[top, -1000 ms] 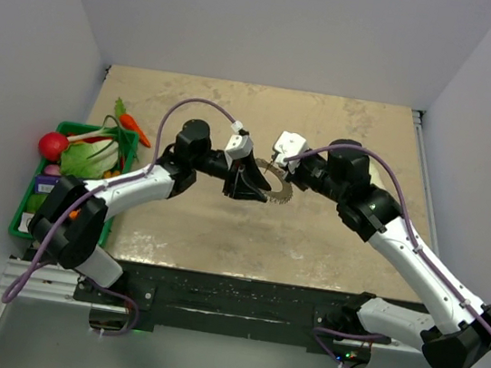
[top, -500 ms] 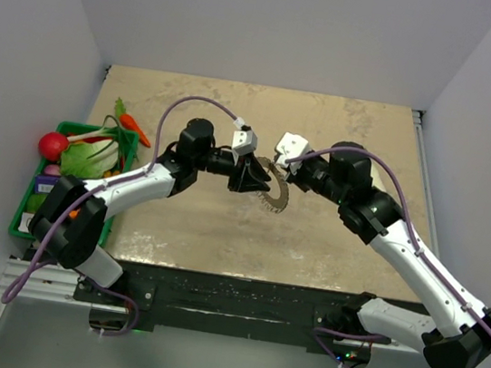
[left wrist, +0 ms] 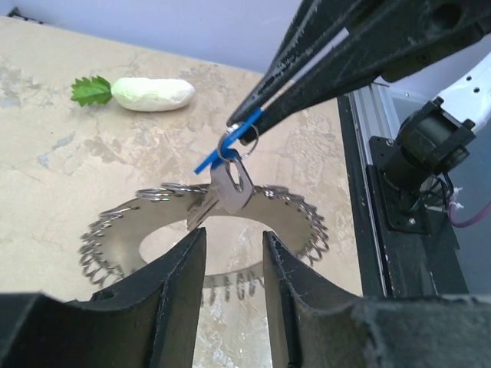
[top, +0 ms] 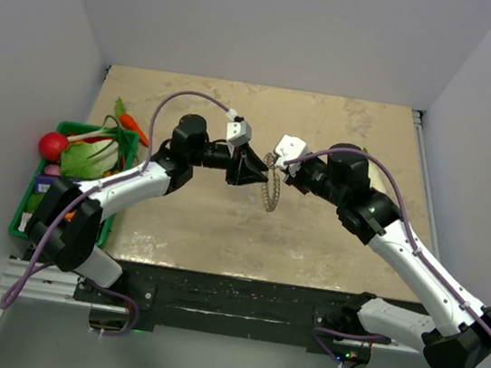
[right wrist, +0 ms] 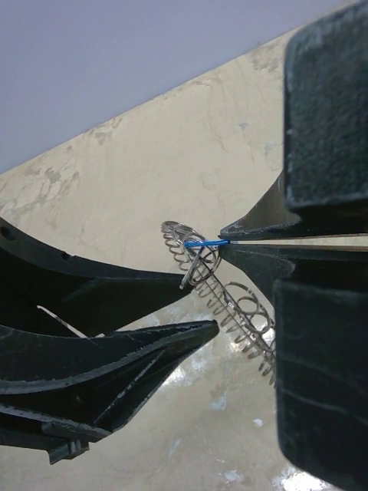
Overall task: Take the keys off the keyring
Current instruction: Remove the key from the keyring.
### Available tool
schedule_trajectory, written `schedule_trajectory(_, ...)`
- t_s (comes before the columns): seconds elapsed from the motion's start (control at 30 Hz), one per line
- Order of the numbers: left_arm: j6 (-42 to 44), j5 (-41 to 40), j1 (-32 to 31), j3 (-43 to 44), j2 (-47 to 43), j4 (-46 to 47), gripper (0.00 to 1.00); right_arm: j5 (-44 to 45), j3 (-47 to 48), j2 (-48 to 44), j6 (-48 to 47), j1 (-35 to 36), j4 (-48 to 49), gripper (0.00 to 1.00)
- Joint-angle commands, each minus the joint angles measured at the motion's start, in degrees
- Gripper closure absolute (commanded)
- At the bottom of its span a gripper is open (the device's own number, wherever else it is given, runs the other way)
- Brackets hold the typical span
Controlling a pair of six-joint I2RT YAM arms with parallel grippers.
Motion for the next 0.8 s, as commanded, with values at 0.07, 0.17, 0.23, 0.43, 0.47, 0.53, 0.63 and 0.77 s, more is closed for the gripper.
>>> schedule_trajectory(0.07,-3.07,-2.34,1.39,0.62,-2.90,5.39,0.59,-0.19,0.01,-0.86,0.87,0.32,4.11,1.00)
schedule_trajectory(0.17,-3.87,-2.61,1.74,0.27,-3.07,6.36,0.59,-0.28,-0.25,-0.69,0.88,0.32,4.29,1.00)
schedule_trajectory(0.23,-4.22,-2.61,2.00,0.27,-3.25,6.62,0.59,-0.37,-0.52,-0.51,0.88,0.24,4.29,1.00)
schedule_trajectory(0.43,-5.80,-0.94,2.18,-0.08,-2.81,8.99,0.59,-0.99,-0.78,0.02,1.14,0.24,4.55,1.00)
schedule_trajectory(0.47,-6.41,-0.85,2.18,-0.34,-2.72,9.43,0.59,-1.07,-0.78,0.10,1.23,0.24,4.64,1.00)
schedule_trajectory(0.53,-6.68,-0.33,2.18,-0.43,-2.28,9.87,0.59,-1.43,-0.69,0.10,1.40,0.32,4.55,1.00)
schedule_trajectory(0.63,-6.86,-0.15,2.09,-0.52,-2.02,10.49,0.59,-1.60,-0.60,0.11,1.40,0.24,4.64,1.00)
schedule_trajectory(0.77,-7.73,0.64,2.09,-0.70,-1.58,11.19,0.59,-2.13,-0.52,0.28,1.67,0.24,4.64,1.00)
